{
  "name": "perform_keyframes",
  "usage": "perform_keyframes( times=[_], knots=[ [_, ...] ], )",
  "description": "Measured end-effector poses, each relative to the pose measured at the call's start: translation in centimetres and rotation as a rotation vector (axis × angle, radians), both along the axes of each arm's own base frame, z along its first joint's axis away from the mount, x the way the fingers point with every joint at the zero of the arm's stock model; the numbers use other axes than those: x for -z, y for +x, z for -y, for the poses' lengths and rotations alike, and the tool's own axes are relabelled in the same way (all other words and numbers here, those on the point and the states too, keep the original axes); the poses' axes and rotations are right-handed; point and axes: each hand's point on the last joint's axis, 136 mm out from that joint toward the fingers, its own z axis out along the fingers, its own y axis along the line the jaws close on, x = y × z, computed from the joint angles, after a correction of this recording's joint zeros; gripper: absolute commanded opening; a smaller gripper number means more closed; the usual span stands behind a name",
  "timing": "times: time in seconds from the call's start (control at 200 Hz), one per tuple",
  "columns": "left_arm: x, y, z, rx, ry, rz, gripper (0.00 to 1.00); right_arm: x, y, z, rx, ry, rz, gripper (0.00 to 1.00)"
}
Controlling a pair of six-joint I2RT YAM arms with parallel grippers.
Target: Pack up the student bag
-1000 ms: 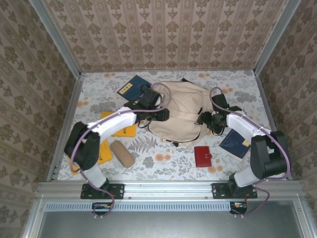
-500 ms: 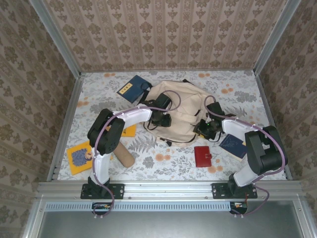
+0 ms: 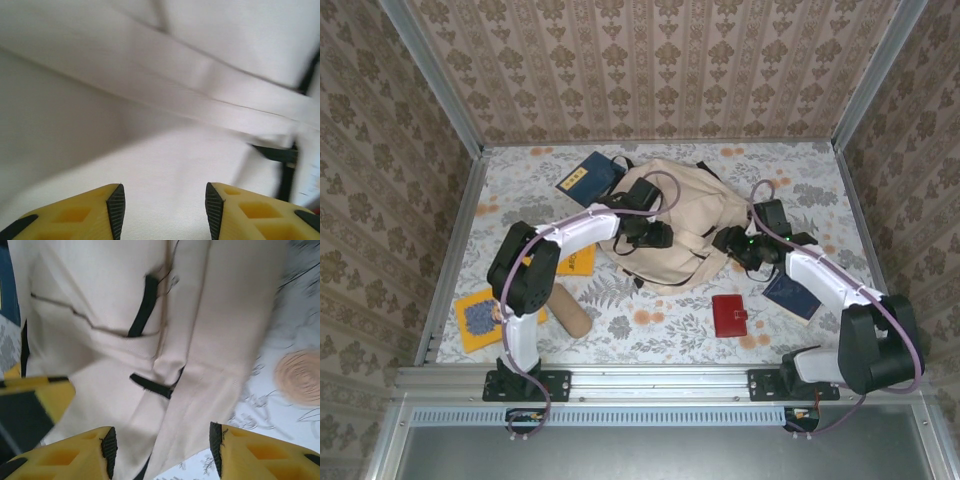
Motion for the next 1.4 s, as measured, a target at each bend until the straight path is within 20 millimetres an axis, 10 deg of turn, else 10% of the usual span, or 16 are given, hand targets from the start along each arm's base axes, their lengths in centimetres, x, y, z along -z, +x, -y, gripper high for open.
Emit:
perform_keyframes(
  times=[0.38, 1.4],
  knots=[
    [0.8, -2.9, 6.8, -0.007, -0.144, -0.107, 0.51, 2.9, 0.8, 1.7, 0.059, 0.0, -0.082, 0.54],
    [2.8, -1.7, 8.6, -0.055, -0.222, -0.169, 0.05, 4.6, 1.1, 1.2, 0.046, 0.043, -0.108, 0.47]
  ],
)
